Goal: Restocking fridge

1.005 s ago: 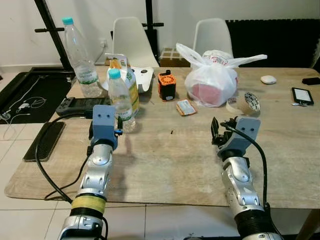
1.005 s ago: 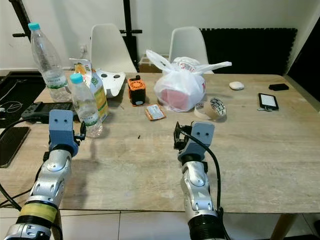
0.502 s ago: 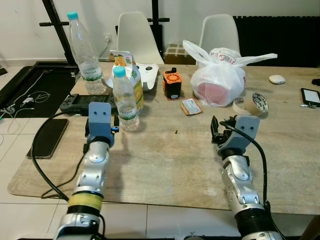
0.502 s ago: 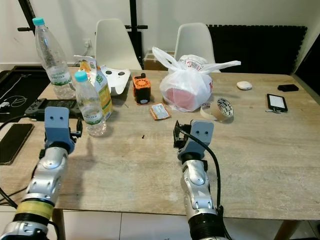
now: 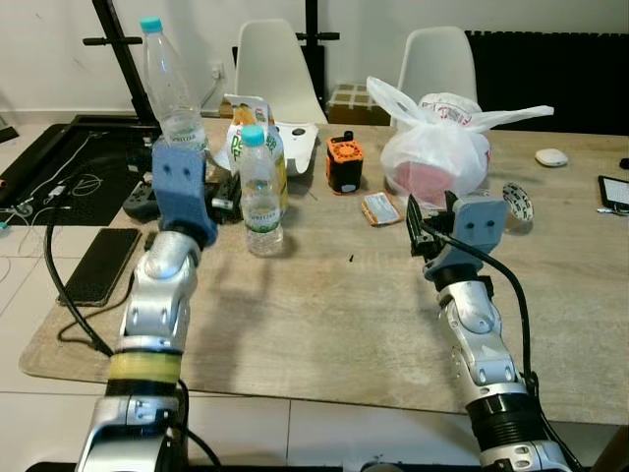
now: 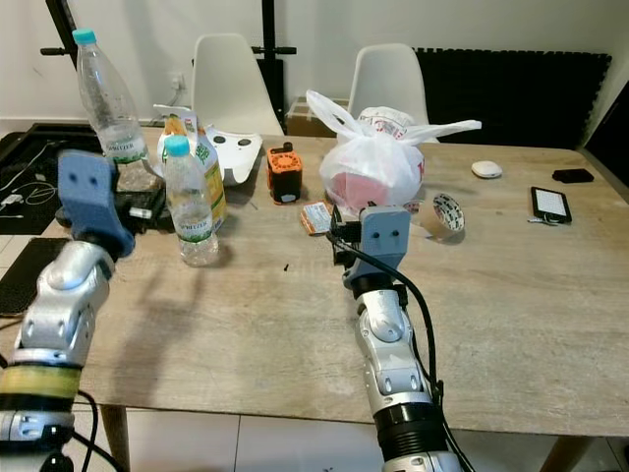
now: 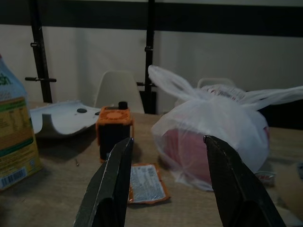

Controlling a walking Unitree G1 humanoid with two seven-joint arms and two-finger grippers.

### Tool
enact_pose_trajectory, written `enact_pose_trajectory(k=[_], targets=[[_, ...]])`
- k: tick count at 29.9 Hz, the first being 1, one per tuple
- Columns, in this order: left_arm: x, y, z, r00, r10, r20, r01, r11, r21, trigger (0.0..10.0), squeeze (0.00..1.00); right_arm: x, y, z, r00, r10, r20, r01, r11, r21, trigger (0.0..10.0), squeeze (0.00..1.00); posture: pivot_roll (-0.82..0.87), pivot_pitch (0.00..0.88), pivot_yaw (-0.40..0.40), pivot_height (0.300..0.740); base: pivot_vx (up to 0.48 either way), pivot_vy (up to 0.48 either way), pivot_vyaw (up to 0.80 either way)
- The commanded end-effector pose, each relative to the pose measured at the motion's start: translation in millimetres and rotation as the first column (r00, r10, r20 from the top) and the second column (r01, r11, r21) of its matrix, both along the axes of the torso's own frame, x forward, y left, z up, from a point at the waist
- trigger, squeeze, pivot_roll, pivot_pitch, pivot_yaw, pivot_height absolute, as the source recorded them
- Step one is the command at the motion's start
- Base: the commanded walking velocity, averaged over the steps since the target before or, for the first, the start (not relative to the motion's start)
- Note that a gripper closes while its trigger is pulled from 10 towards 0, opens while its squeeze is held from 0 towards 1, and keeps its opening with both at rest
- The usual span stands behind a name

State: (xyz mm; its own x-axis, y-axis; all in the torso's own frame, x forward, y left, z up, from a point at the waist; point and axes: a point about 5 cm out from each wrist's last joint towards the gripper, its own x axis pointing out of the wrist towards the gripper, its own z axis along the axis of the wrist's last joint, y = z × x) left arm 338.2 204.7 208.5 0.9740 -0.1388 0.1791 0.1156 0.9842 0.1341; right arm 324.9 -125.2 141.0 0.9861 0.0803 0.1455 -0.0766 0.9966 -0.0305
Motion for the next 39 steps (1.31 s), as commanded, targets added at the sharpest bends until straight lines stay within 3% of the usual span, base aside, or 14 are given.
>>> enact_pose_trajectory(k=[1,4,8,18,20,23,26,28,32,35,39], targets=[[-6.4,6.8,7.2,0.999,-0.037,-0.007,0.038,0.999,0.016,10.0,0.00,-2.4,-1.3,-1.2,1.000,-0.003,-0.014,0.003,1.000,-0.001,10.0,0.00,0.02,0.000,-0.033,0.740,0.000,0.000,0.00],[-12.2,12.3,13.4,0.999,-0.044,-0.001,0.044,0.998,0.041,10.0,0.00,-3.3,-1.7,-1.3,1.000,-0.006,-0.016,0.006,1.000,-0.001,10.0,0.00,0.02,0.000,-0.030,0.740,0.000,0.000,0.00],[-19.4,29.5,36.2,0.997,-0.057,0.047,0.058,0.998,-0.024,10.0,0.00,-2.2,1.5,-2.4,1.000,-0.003,-0.025,0.004,1.000,0.005,10.0,0.00,0.04,0.000,-0.028,0.740,0.000,0.000,0.00],[-17.0,31.9,49.3,0.993,-0.101,0.060,0.104,0.994,-0.044,10.0,0.00,-1.2,5.7,-2.8,0.999,0.010,-0.032,-0.009,1.000,0.012,10.0,0.00,0.05,0.000,-0.029,0.740,0.000,0.000,0.00],[-9.9,22.9,49.7,0.987,-0.150,0.050,0.154,0.983,-0.098,10.0,0.00,-0.9,5.3,-2.7,0.999,0.010,-0.033,-0.009,1.000,0.012,10.0,0.00,0.04,0.000,-0.031,0.740,0.000,0.000,0.00],[-2.6,10.6,51.2,0.976,-0.210,0.054,0.215,0.970,-0.117,10.0,0.00,-0.3,3.8,-2.2,0.999,0.007,-0.033,-0.006,1.000,0.011,10.0,0.00,0.04,0.000,-0.034,0.740,0.000,0.000,0.00],[6.4,-2.1,57.3,0.963,-0.260,0.068,0.267,0.956,-0.120,10.0,0.00,0.1,2.8,-1.8,0.999,0.005,-0.032,-0.005,1.000,0.010,10.0,0.00,0.04,0.000,-0.037,0.740,0.000,0.000,0.00],[20.5,-15.9,61.6,0.959,-0.279,0.049,0.282,0.954,-0.100,10.0,0.00,0.9,2.2,-2.1,0.999,0.003,-0.035,-0.003,1.000,0.012,10.0,0.00,0.04,0.000,-0.041,0.740,0.000,0.000,0.00],[36.4,-31.8,61.8,0.958,-0.285,0.012,0.285,0.955,-0.087,10.0,0.00,1.5,4.6,-2.2,0.999,0.005,-0.037,-0.005,1.000,0.015,10.0,0.00,0.03,0.000,-0.040,0.740,0.000,0.000,0.00],[40.5,-35.5,60.0,0.962,-0.274,-0.004,0.273,0.959,-0.069,10.0,0.00,1.4,5.0,-2.2,0.999,0.006,-0.037,-0.006,1.000,0.016,10.0,0.00,0.03,0.000,-0.042,0.740,0.000,0.000,0.00],[51.4,-33.3,54.4,0.980,-0.186,-0.062,0.184,0.982,-0.042,10.0,0.00,1.1,4.3,-2.8,0.999,0.006,-0.039,-0.006,1.000,0.016,10.0,0.00,0.03,0.000,-0.042,0.740,0.000,0.000,0.00]])
